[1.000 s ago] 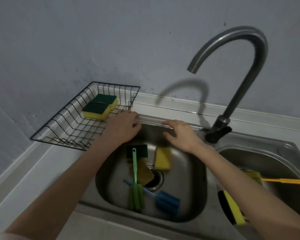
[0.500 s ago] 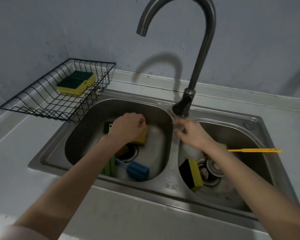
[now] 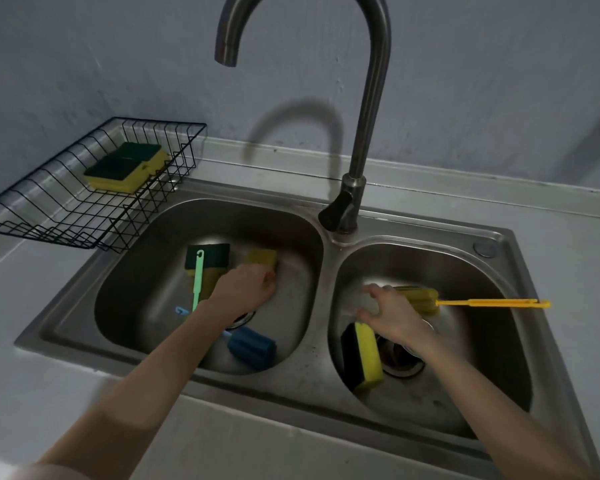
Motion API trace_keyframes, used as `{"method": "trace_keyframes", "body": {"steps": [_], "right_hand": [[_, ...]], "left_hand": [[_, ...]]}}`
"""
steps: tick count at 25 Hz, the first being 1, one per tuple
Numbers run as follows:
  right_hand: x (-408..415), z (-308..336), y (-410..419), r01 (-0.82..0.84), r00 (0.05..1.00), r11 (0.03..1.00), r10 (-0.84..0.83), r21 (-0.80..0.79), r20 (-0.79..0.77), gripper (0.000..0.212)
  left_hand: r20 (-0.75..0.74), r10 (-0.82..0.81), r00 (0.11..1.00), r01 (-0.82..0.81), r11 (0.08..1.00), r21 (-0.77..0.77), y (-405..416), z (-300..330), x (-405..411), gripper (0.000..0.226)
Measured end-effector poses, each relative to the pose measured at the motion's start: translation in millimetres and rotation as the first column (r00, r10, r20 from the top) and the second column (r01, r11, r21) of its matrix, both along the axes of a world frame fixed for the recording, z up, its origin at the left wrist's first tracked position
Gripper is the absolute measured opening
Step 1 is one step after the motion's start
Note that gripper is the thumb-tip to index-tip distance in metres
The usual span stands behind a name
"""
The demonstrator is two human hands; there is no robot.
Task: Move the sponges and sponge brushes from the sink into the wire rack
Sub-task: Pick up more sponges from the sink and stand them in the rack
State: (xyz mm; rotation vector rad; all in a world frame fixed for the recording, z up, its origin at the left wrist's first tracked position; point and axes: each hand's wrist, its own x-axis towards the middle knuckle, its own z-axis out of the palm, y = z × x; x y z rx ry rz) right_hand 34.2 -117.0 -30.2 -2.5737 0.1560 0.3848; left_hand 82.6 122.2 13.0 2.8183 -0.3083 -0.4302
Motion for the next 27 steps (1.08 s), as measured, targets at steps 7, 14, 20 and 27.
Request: {"method": "trace_keyframes", "body": {"steps": [7,14,20,27], "right_hand": [[-16.9,-41.6,7.8,0.061,0.964,0.998,-0.061,-0.005,-0.257,0.08],[-20.9,-42.1,7.2,0.128,0.959,0.992,-0.123,0.005,-0.254,0.071],[-2.3,8.0,4.0,0.179,0.983,0.982,-0.176,0.059,-0.057,0.069],[25.8,69.5,40.2,0.156,0.967,0.986,-0.166,0.063,0.195,0.068]], "left_hand": [[-0.072,0.019,0.997,-0.02,1.0,-0.005,14.1,-28.0,8.0,0.029],[-0.077,0.014,0.997,-0.017,0.999,-0.031,17.5,-40.9,6.7,0.029],[-0.056,0.038,0.998,-0.04,0.999,-0.036,35.1,-33.2,10.4,0.028],[-0.069,0.087,0.994,-0.092,0.993,-0.07,80.9,-24.6,23.2,0.027]]}}
